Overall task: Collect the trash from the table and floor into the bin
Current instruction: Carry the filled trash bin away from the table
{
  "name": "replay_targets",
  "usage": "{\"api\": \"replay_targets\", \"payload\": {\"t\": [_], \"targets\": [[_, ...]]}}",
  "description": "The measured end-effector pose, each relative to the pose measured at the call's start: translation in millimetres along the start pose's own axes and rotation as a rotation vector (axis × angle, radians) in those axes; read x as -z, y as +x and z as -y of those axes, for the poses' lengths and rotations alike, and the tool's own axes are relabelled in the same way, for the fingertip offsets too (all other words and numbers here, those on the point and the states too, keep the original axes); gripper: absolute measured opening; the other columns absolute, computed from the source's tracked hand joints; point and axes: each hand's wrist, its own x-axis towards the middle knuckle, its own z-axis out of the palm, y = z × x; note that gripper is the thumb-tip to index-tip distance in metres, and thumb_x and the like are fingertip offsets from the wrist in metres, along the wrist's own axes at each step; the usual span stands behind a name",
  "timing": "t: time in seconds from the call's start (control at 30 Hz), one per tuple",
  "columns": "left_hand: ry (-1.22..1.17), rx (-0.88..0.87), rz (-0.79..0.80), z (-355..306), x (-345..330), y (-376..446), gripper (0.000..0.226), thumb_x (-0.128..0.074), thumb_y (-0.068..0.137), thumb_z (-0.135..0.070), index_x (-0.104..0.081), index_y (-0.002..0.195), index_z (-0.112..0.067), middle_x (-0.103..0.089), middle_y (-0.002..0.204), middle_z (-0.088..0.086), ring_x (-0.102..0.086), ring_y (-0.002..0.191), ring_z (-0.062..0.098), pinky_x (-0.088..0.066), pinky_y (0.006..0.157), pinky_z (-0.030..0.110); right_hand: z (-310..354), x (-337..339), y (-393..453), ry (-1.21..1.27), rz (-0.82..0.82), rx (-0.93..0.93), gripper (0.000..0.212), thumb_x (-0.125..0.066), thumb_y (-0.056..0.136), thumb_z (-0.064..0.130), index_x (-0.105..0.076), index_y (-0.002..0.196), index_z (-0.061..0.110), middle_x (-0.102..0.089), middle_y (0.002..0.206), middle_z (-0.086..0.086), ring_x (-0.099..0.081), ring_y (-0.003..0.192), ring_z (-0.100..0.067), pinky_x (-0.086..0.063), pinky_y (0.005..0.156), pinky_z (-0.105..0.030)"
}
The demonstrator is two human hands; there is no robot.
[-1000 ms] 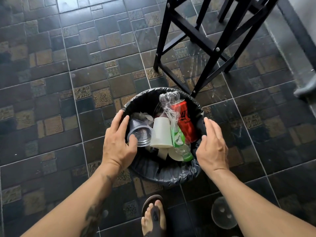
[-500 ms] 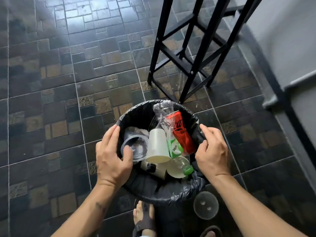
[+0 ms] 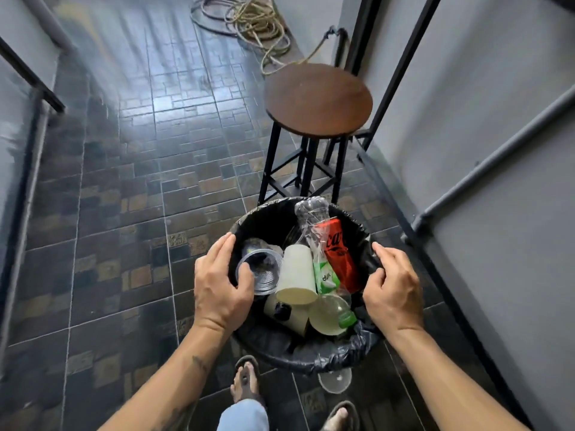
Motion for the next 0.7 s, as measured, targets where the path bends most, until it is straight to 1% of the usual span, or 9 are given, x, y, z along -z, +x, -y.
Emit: {"api": "replay_targets", "payload": {"t": [0.07,0.1,0.17,0.23,0.3,0.43,0.5,0.6,0.7], "targets": [[-0.023,-0.024,0.003,-33,23,-2,0.066,-0.043,0.081,-0.039,-0.055,0.137,-0.007,-0.055,0.141,0.007,-0.05,0.126,0.024,-0.02,0.108,0.014,18,40,-5,-0.012,-0.05,-0.013,0.046,-0.051,0.082,-0.008,-0.065,0.124,0.005,-0.064,0.119,-0.01,-0.064,0.1,-0.031,-0.047,0.087,-0.03],[-0.042,-0.041,0.013,-48,33,-2,0.066,-0.042,0.081,-0.039,-0.055,0.137,-0.007,-0.055,0.141,0.007,-0.049,0.125,0.023,-0.021,0.108,0.015,26,59,-8,-0.025,-0.077,-0.028,0.046,-0.052,0.082,-0.008,-0.066,0.124,0.004,-0.065,0.118,-0.011,-0.064,0.1,-0.03,-0.044,0.086,-0.025],[-0.076,-0.086,0.048,-72,52,-2,0.065,-0.043,0.082,-0.039,-0.054,0.139,-0.009,-0.055,0.142,0.005,-0.048,0.125,0.023,-0.024,0.109,0.021,43,94,-20,-0.049,-0.13,-0.067,0.046,-0.052,0.082,-0.007,-0.066,0.125,0.005,-0.065,0.121,-0.009,-0.064,0.102,-0.029,-0.04,0.086,-0.021],[-0.099,-0.139,0.088,-94,70,0,0.062,-0.046,0.083,-0.035,-0.053,0.14,-0.01,-0.054,0.143,0.004,-0.046,0.126,0.022,-0.026,0.109,0.025,61,125,-35,-0.064,-0.188,-0.11,0.046,-0.052,0.083,-0.005,-0.064,0.126,0.006,-0.065,0.125,-0.008,-0.064,0.106,-0.028,-0.043,0.09,-0.023],[-0.116,-0.218,0.142,-113,85,4,0.061,-0.047,0.083,-0.033,-0.052,0.141,-0.011,-0.053,0.143,0.003,-0.044,0.128,0.023,-0.027,0.11,0.028,78,152,-54,-0.084,-0.256,-0.173,0.046,-0.052,0.084,-0.003,-0.064,0.128,0.007,-0.064,0.127,-0.007,-0.064,0.107,-0.027,-0.045,0.09,-0.025],[-0.116,-0.429,0.289,-152,108,12,0.063,-0.044,0.083,-0.036,-0.049,0.143,-0.019,-0.051,0.145,-0.003,-0.045,0.124,0.026,-0.032,0.108,0.036,103,187,-100,-0.105,-0.4,-0.319,0.046,-0.051,0.085,-0.002,-0.063,0.129,0.007,-0.064,0.129,-0.007,-0.063,0.111,-0.025,-0.042,0.092,-0.022],[-0.087,-0.537,0.355,-168,114,11,0.064,-0.043,0.083,-0.039,-0.05,0.142,-0.018,-0.05,0.144,-0.002,-0.046,0.124,0.027,-0.033,0.108,0.037,111,199,-129,-0.101,-0.441,-0.412,0.046,-0.051,0.086,0.001,-0.061,0.13,0.008,-0.063,0.131,-0.006,-0.062,0.114,-0.023,-0.043,0.096,-0.023],[-0.062,-0.692,0.44,-192,119,0,0.06,-0.044,0.083,-0.04,-0.055,0.135,-0.012,-0.053,0.139,0.003,-0.05,0.119,0.029,-0.034,0.105,0.037,124,217,-175,-0.106,-0.522,-0.531,0.046,-0.051,0.086,0.002,-0.061,0.131,0.009,-0.062,0.13,-0.006,-0.061,0.115,-0.023,-0.046,0.098,-0.028],[-0.059,-0.793,0.541,-217,118,-27,0.051,-0.047,0.087,-0.039,-0.057,0.131,-0.014,-0.053,0.137,0.003,-0.05,0.115,0.032,-0.036,0.101,0.038,131,239,-222,-0.142,-0.604,-0.654,0.046,-0.052,0.087,0.004,-0.061,0.131,0.011,-0.06,0.131,-0.004,-0.059,0.116,-0.022,-0.044,0.098,-0.03]]}}
